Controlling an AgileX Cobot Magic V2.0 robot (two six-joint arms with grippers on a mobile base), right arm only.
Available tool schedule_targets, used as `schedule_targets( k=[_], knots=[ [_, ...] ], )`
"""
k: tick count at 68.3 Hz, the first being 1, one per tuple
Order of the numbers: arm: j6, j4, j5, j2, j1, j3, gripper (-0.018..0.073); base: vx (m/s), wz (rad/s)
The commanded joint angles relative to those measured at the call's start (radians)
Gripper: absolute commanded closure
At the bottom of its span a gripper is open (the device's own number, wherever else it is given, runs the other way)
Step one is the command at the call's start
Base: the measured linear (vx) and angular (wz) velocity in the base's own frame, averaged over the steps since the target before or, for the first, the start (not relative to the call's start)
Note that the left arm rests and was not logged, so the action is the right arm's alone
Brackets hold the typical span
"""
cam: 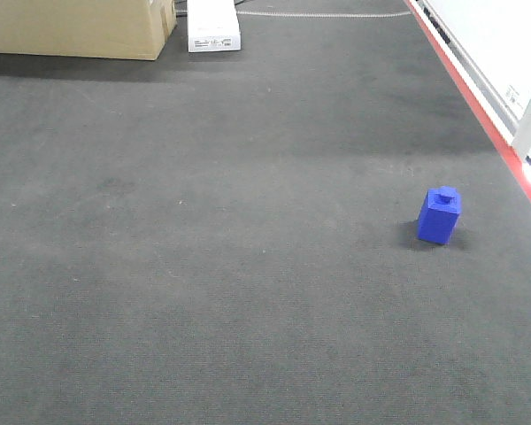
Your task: Pour parts from conveyor to right shelf
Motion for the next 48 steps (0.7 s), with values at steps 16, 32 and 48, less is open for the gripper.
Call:
schedule_targets(
  k=[16, 32, 48],
  knots=[
    [-0.006, -0.013, -0.071, -0.018, -0.006, 0.001, 0.057, 0.0, 0.0],
    [-0.006, -0.013, -0.071, -0.018, -0.006, 0.001, 0.057, 0.0, 0.0],
    [-0.006, -0.013, -0.071, -0.018, -0.006, 0.001, 0.057, 0.0, 0.0]
  ],
)
